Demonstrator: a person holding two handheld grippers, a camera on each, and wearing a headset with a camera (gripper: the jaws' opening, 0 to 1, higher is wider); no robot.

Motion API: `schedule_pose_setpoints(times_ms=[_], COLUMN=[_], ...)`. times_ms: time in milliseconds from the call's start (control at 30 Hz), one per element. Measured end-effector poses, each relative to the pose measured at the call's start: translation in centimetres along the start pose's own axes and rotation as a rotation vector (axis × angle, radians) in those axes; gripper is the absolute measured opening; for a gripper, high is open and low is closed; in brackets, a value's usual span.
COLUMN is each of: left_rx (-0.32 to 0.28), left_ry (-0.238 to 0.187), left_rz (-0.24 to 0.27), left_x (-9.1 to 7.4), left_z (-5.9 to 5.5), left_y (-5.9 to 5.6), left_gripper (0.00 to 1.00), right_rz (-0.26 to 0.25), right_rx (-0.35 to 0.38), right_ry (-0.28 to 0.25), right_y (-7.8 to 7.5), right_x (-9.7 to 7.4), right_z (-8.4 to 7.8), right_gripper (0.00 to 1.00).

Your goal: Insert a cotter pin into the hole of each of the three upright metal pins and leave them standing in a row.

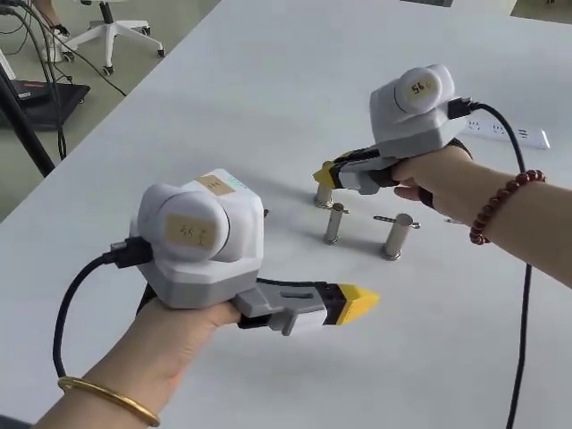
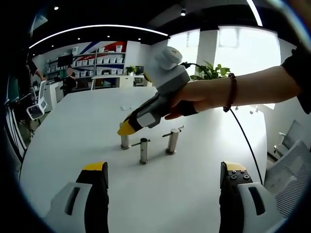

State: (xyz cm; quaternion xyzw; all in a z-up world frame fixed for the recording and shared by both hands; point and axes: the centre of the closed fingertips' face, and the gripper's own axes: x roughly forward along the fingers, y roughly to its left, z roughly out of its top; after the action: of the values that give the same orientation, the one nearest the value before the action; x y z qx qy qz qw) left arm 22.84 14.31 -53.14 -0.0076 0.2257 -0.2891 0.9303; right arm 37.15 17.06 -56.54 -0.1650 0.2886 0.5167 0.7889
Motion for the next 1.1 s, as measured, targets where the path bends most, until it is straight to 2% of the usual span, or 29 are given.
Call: schedule_pose_setpoints(times_ms=[100,367,667,1100], left_rx=[0.005,0.015,0.023,0.045], left_ry=[0.000,-0.005,-0.016,-0.015], left_rz=[-0.001,-0.010,-0.007,-0.013], left_x=[0.0,0.0,-0.1,-0.2], left_z=[0.0,0.1,0.3,0.4], left_y=[-0.1,-0.3,-0.3,-0.6], left_gripper=[0.96,0.96,0.96,0.96], right_rz=[-0.009,-0.038,-0.091,-0.138], right_rx=[-0.003,-0.007,0.011,0.029], right_ry=[0.003,0.010,0.035,0.053], right_y=[-0.4,-1.4,-3.1,-4.2], right_x=[-0.2,-2.4,-5.4,-9.3], right_z=[-0.2,-1.0,-3.3,-5.8], right_gripper=[0.08,0.08,0.08,0.08])
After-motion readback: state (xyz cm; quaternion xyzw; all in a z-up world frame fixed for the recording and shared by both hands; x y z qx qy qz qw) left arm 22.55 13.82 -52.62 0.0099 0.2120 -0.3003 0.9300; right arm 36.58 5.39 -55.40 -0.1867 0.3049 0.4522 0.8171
